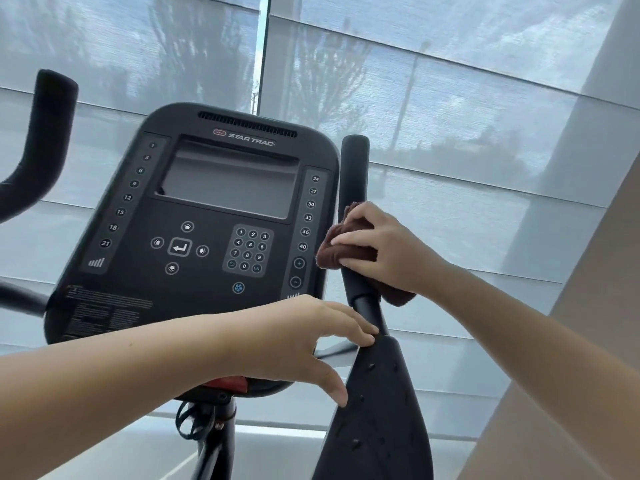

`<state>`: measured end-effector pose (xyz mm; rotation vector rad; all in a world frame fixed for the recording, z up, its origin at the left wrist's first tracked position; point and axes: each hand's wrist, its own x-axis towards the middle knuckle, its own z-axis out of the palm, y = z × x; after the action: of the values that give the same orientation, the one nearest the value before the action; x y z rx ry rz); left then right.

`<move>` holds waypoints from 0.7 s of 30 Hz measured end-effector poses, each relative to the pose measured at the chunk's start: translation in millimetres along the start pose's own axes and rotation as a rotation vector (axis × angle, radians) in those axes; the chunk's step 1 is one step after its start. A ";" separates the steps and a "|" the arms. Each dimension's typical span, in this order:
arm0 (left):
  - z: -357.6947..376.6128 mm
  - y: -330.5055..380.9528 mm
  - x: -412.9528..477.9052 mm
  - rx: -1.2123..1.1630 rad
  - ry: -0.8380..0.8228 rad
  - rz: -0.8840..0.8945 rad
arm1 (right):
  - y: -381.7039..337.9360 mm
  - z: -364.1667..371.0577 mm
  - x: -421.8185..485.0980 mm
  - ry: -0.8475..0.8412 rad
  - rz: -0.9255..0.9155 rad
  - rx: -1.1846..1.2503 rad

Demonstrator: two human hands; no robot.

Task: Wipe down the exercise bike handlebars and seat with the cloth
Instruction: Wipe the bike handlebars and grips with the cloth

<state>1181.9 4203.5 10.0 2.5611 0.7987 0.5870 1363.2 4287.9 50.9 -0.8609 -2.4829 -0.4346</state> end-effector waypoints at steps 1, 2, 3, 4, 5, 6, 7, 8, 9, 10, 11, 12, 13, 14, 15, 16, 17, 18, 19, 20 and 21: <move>0.3 0.0 -0.7 -0.004 -0.004 -0.006 | -1.1 -0.3 9.2 0.003 -0.026 -0.105; 0.7 -1.2 -1.7 -0.006 -0.006 -0.011 | -2.1 -0.5 21.5 0.022 -0.057 -0.245; 1.4 -2.8 -2.7 -0.006 -0.008 -0.016 | -3.0 -1.1 34.2 0.047 -0.087 -0.404; 2.5 -3.9 -3.4 -0.008 -0.009 -0.024 | -4.9 -2.4 44.9 0.069 -0.083 -0.528; 2.9 -4.7 -4.0 -0.016 -0.010 -0.034 | -7.1 -2.3 51.2 0.090 -0.060 -0.600; 3.2 -5.0 -4.4 -0.039 -0.010 -0.045 | -8.0 -0.5 52.7 0.110 -0.045 -0.623; 3.6 -5.0 -5.0 -0.074 -0.013 -0.060 | -7.7 1.8 49.3 0.107 -0.033 -0.597; 3.9 -4.8 -5.7 -0.103 -0.020 -0.074 | -6.7 3.7 41.8 0.084 -0.025 -0.512; 3.7 -4.6 -6.3 -0.115 -0.032 -0.085 | -5.5 4.1 31.8 0.051 -0.012 -0.380; 3.6 -4.2 -7.0 -0.110 -0.044 -0.090 | -4.5 3.5 19.9 0.023 0.008 -0.228; 3.4 -3.3 -7.4 -0.102 -0.051 -0.094 | -3.7 2.6 8.2 0.005 0.029 -0.091; 3.2 -2.4 -8.0 -0.101 -0.053 -0.100 | -2.6 2.3 -0.2 0.006 0.044 -0.003; 3.1 -1.4 -8.9 -0.111 -0.056 -0.109 | -2.1 2.2 -4.7 0.022 0.050 0.031; 3.2 -0.4 -9.3 -0.127 -0.059 -0.119 | -1.8 2.3 -4.3 0.052 0.047 0.014; 3.1 0.3 -10.1 -0.142 -0.063 -0.127 | -1.2 2.3 0.5 0.089 0.037 -0.042; 3.1 0.6 -10.1 -0.150 -0.069 -0.130 | -0.3 1.4 8.4 0.130 0.018 -0.128; 3.3 0.7 -10.1 -0.151 -0.076 -0.134 | 1.0 0.3 17.7 0.174 -0.009 -0.225; 3.4 0.4 -10.0 -0.147 -0.081 -0.137 | 3.0 -0.3 27.0 0.225 -0.028 -0.304; 3.3 -0.3 -9.6 -0.142 -0.082 -0.139 | 5.1 0.2 34.2 0.282 -0.026 -0.342; 3.3 -0.8 -9.3 -0.143 -0.080 -0.140 | 5.6 2.4 37.8 0.337 0.000 -0.335; 3.5 -0.8 -9.0 -0.151 -0.076 -0.143 | 4.7 5.9 36.9 0.379 0.047 -0.285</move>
<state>1176.5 4197.8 4.2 2.3522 0.8676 0.4831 1338.9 4312.2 66.1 -0.8509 -2.0779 -0.8652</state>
